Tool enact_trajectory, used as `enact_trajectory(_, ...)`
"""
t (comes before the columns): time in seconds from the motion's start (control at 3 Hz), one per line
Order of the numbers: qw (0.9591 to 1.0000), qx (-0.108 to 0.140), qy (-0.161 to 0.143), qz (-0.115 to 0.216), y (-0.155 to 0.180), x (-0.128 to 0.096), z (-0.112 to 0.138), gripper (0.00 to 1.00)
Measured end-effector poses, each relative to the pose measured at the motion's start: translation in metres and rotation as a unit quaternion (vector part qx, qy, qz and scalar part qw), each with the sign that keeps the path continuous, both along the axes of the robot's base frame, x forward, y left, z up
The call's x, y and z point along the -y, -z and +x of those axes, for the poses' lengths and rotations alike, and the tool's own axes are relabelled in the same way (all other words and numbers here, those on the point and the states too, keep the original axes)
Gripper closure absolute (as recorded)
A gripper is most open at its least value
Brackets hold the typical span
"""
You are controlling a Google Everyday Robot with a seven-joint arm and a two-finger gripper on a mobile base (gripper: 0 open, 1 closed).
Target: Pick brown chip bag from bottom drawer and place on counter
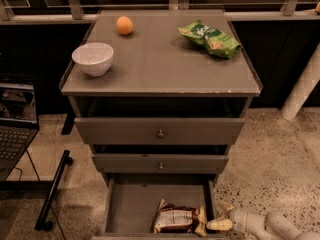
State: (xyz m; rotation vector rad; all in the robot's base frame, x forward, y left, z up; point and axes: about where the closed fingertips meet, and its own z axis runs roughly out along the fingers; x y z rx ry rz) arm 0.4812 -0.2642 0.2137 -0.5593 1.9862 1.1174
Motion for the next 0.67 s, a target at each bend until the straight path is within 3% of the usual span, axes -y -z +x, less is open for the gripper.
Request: enact_trajectory(0.67, 0.9998, 0.001, -0.014, 0.013, -0.0158, -0.0083, -0.0034, 0.00)
